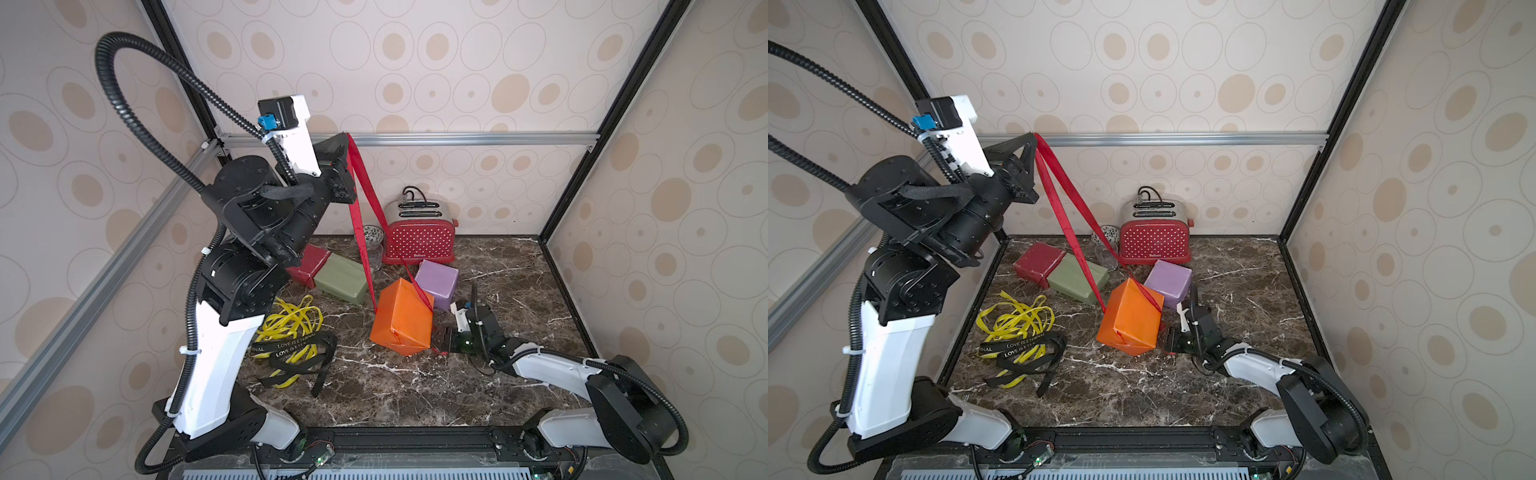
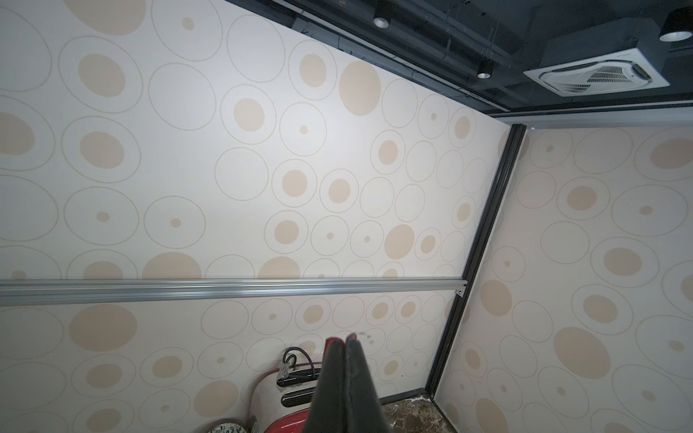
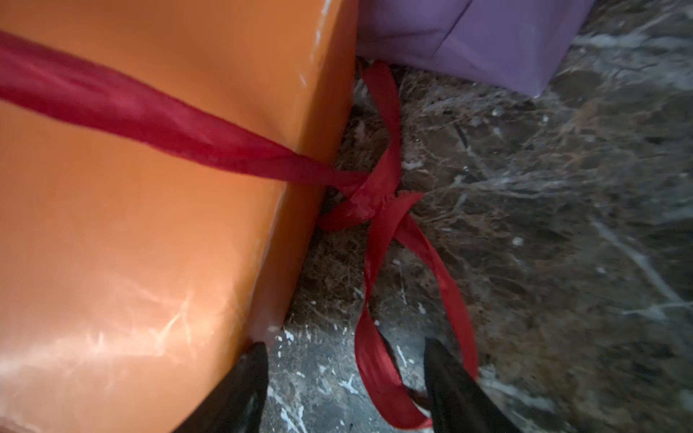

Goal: Untie the ribbon bows on the gift boxes
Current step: Pull the ribbon from the gift box.

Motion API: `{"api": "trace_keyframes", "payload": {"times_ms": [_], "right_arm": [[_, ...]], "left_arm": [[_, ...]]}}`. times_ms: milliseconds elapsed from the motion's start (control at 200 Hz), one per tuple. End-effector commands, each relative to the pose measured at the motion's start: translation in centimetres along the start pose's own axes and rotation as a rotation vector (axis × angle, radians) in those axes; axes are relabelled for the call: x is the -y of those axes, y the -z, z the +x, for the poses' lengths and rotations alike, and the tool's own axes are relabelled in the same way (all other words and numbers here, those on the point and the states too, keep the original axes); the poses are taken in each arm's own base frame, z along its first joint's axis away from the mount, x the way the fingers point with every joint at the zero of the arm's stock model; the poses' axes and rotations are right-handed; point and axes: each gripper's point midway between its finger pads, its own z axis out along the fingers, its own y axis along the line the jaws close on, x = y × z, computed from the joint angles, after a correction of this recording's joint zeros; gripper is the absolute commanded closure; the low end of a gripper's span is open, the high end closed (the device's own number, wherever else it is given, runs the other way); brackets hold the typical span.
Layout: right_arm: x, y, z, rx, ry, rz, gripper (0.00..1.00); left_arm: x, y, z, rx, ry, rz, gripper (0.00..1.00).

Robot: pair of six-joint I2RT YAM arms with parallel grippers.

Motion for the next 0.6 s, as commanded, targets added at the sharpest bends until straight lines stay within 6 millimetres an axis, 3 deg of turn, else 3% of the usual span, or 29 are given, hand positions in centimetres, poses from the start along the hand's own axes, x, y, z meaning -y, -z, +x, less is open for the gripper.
{"api": "trace_keyframes", "payload": {"times_ms": [0,596], "right_arm": [[-1.7,-0.1,-0.6,0.009,0.035,-0.053,0.33],[-1.5,0.5,-1.0,0.041,0.05,-0.031,0.33]], "left_arm": [[-0.2,0.9,-2.7,0.081,0.028,0.001,1.0],[1.4,1.7,-6.9,0.213,0.113,0.098,1.0]]}}
